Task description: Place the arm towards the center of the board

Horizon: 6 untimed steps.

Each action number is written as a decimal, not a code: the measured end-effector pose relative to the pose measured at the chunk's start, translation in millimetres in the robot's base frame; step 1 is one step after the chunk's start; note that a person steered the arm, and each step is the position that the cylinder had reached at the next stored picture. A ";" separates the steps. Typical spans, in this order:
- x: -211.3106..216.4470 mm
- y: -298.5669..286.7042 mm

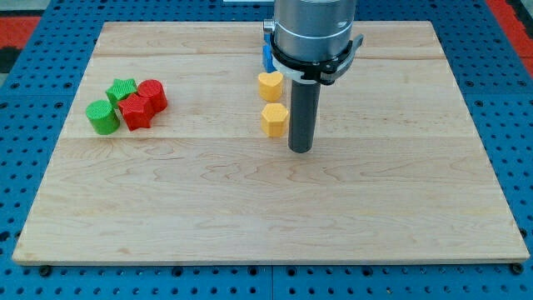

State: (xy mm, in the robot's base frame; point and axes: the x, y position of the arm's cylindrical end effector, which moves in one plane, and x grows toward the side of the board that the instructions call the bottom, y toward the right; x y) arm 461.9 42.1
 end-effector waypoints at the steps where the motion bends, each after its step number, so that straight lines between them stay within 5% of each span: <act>1: 0.0 2.5; 3: 8.4 -7.0; 6: 34.5 -149.0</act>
